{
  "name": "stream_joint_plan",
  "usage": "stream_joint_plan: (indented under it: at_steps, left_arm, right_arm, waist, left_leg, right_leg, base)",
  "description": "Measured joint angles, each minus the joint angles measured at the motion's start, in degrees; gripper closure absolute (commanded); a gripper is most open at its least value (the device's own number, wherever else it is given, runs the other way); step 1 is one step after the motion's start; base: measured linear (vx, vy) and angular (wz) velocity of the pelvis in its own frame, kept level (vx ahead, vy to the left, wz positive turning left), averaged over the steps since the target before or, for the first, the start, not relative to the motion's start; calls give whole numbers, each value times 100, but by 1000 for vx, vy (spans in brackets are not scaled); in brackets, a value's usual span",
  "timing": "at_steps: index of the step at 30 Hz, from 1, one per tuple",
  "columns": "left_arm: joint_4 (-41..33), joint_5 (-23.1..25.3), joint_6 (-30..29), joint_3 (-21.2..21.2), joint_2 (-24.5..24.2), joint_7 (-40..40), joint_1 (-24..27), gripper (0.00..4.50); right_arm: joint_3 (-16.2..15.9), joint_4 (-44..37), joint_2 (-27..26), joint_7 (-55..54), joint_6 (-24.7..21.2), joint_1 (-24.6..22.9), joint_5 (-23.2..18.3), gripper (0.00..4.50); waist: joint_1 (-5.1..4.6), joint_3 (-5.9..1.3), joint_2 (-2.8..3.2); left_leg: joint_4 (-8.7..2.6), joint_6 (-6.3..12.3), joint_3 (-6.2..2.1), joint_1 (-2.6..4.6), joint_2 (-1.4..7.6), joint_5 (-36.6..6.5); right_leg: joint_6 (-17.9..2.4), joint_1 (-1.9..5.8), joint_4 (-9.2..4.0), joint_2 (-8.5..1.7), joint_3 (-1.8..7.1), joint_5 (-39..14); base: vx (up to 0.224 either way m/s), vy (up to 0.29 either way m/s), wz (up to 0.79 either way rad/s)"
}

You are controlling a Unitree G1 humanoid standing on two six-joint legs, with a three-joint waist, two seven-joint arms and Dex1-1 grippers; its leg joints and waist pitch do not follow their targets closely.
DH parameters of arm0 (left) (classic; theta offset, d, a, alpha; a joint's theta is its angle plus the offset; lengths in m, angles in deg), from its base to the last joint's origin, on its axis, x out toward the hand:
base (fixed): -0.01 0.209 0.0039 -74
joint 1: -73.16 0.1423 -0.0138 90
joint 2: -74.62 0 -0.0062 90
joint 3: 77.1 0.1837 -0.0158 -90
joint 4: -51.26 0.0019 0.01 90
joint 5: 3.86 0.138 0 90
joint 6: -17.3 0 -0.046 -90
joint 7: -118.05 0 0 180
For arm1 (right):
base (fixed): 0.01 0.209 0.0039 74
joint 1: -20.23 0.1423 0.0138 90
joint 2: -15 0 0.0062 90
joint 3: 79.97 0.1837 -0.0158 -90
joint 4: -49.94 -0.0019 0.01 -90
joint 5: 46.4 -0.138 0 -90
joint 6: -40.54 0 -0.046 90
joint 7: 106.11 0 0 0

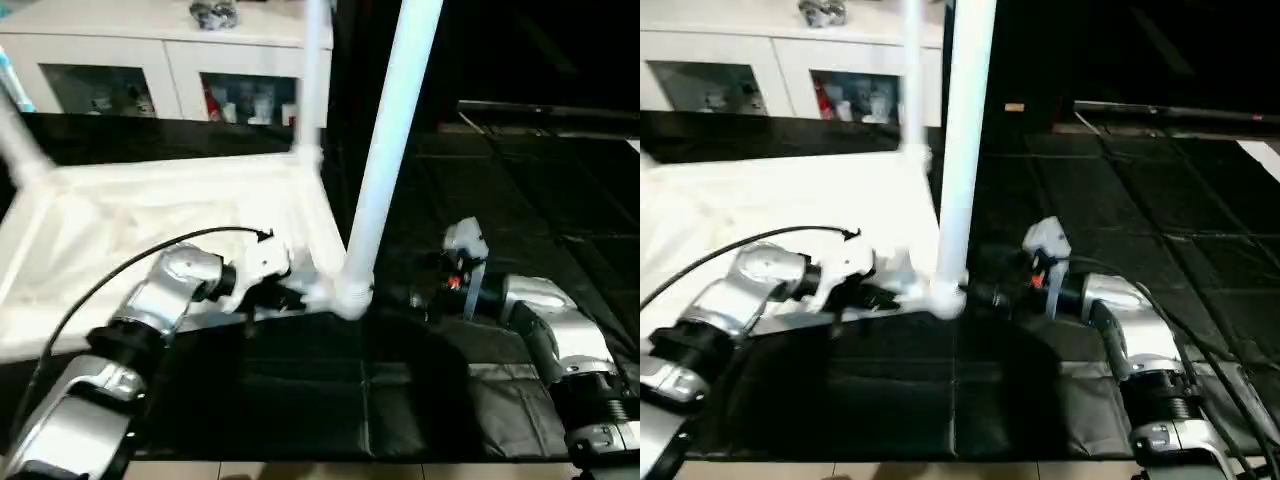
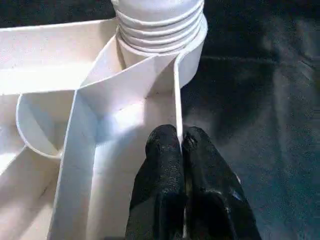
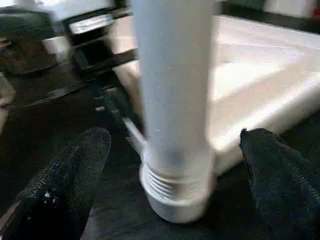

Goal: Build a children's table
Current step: Rotate leg to tighten

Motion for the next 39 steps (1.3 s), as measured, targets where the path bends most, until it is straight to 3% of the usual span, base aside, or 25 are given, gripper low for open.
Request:
stream_joint_plan:
  at_steps: [5,10,15,30,39]
  left_arm:
    - [-117,-72,167,97,-93,415,54,450]
    - [-350,-93,225,219,-263,745,125,450]
    - [-468,-88,295,260,-314,934,181,450]
    - [-566,-89,298,277,-340,998,224,450]
    - [-558,-87,-7,225,-221,902,215,450]
  right_arm:
    - [-296,17,30,537,-144,113,-30,6]
    - [-485,208,17,823,-153,269,-12,41]
    - [-517,229,7,978,-253,274,-24,104]
    - [-670,194,-4,1173,-387,269,-66,229]
    - [-589,-23,37,1086,-513,83,-72,243]
  waist:
    - [56,1,-7]
    - [63,1,-27]
    - [80,2,-29]
    - [87,1,-29]
    - [137,-5,-18]
  left_leg:
    - [2,1,5,-5,1,0]
    - [2,0,8,-6,2,0]
    - [4,1,10,-5,2,0]
    - [5,0,10,-5,3,0]
    - [10,0,12,5,3,0]
  right_leg:
    - [5,1,0,-3,0,-4]
    - [8,1,0,-5,1,-5]
    - [8,4,0,-6,1,-5]
    - [12,6,3,-6,1,-8]
    - [13,23,5,-6,9,-8]
  base:
    - [0,0,0]
    - [0,0,0]
    - [0,0,0]
    - [0,0,0]
    - [0,0,0]
